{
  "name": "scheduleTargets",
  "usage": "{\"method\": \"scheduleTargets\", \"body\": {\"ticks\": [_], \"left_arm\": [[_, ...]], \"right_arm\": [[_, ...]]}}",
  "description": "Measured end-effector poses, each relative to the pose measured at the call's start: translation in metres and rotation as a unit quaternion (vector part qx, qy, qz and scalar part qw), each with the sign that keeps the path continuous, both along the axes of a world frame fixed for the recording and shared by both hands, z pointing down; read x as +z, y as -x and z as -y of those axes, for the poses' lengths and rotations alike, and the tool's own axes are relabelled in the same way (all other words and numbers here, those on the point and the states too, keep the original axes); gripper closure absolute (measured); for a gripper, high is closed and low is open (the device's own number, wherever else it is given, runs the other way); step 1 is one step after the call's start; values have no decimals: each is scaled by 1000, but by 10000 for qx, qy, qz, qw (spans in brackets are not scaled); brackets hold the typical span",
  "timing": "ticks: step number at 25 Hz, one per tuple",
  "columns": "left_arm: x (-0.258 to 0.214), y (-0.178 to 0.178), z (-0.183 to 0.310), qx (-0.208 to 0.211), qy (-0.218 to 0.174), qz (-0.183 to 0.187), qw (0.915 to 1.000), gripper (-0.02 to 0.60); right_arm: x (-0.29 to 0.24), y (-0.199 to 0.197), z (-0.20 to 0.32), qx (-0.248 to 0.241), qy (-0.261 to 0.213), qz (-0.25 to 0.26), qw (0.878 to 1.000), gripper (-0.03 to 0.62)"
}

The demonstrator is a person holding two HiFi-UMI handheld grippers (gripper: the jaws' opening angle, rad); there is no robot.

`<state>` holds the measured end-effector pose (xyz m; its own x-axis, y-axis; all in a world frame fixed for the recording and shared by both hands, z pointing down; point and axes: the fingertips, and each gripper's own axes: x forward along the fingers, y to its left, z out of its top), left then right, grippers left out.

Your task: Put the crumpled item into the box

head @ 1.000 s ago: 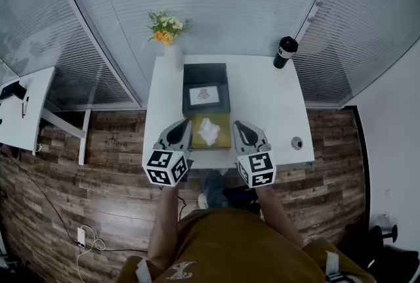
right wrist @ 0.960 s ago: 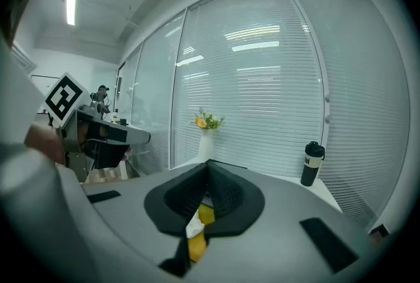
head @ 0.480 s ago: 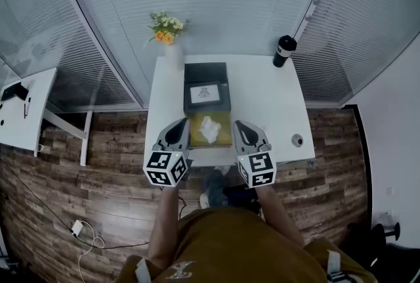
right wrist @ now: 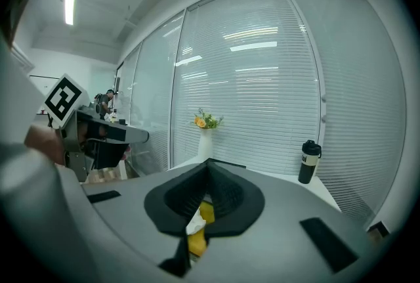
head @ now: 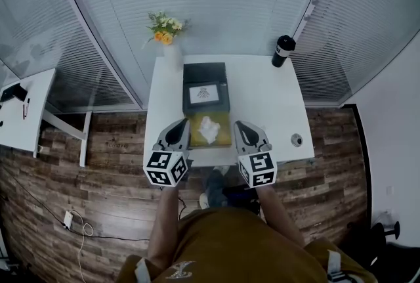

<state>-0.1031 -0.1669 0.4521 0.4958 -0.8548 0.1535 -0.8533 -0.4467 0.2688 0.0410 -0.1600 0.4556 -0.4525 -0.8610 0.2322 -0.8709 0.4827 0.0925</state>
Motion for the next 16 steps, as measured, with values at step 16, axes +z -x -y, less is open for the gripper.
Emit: {"method": "scheduleTargets", "body": {"ticks": [16], "left_arm": [[7,-1,3,37,130,-54,9999,557]], "right_arm": [[2,2,0,-108,70,162,9998,582]]}}
